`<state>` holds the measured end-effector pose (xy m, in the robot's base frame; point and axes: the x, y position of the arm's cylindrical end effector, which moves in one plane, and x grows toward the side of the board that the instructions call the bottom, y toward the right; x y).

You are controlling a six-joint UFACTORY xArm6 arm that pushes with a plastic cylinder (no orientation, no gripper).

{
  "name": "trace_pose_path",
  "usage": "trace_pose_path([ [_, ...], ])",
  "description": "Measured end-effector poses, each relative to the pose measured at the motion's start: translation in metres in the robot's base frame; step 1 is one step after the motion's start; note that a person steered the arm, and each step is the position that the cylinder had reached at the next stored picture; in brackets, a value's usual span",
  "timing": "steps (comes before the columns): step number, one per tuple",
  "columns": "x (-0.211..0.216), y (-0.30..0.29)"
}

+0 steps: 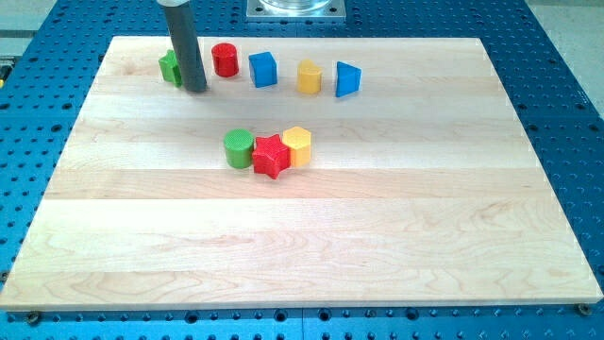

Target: Move the yellow hexagon to the bottom right of the blue triangle

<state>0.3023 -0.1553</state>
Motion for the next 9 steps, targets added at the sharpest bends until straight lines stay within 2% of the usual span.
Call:
trace_pose_path([
  [1, 0.016, -0.029],
  [3, -0.023, -0.009],
  [4, 0.031, -0.009],
  [5, 0.117, -0.012],
  [6, 0.149, 0.063],
  [7, 0.151, 0.183],
  [8, 0.151, 0.230],
  [9, 0.145, 0.237],
])
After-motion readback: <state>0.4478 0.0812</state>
